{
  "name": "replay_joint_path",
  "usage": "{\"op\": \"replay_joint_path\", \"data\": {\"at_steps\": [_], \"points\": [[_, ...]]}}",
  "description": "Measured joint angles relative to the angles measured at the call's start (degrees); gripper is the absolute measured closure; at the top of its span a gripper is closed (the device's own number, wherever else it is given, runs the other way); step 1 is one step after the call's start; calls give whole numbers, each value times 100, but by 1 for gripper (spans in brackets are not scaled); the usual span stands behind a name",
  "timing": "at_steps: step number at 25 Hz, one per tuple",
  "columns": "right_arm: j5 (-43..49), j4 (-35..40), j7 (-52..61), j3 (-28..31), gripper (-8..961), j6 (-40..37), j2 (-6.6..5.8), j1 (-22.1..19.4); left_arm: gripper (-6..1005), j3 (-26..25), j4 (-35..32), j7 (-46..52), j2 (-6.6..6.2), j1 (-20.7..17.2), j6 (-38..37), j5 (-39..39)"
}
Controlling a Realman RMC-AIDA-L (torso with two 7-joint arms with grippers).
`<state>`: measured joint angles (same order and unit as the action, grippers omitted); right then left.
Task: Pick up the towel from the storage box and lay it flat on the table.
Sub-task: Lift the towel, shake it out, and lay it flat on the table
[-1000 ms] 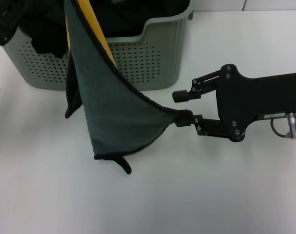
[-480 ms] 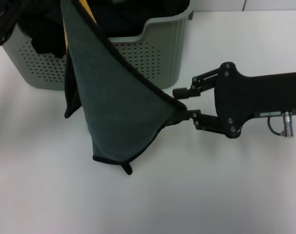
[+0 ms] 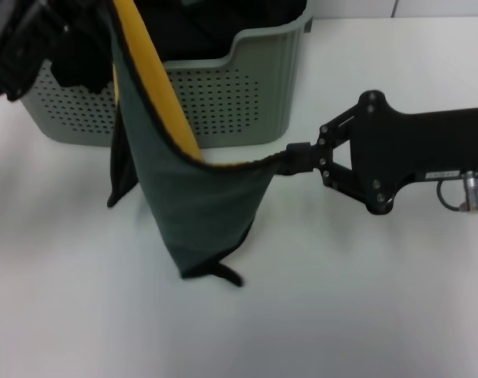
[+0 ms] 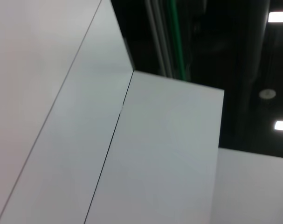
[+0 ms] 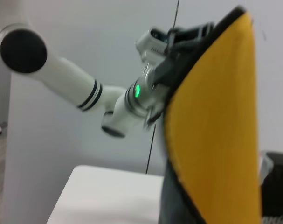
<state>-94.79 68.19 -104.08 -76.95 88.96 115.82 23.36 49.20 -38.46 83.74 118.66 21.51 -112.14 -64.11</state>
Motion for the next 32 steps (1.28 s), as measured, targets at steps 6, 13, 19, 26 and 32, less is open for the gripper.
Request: {"op": "replay_joint_path", "data": {"at_steps": [6,13,19,26,32], "points": [[-284,938,1286,349,950,337,-28,-177,981,-10,-133,488,-117,-231,-2,-591],[-987,2391,2746,610,946,947,-30,-761,980,41,-1167,1158,16,-1104,-266,-982],[-1890,3348,3120,385,942,1192,-52,-1811,980,1076,-2158,1436,115,-2230,-434,-465],[-2024,2347,2765,349,938,1214,-71,-2139,980,1105,-1247,994,91,-2338,-415,-553],[-1701,107,1925,254,934,1043,-64,-1135,980,-277,1247,175,-176,-917,109,-1965]]}}
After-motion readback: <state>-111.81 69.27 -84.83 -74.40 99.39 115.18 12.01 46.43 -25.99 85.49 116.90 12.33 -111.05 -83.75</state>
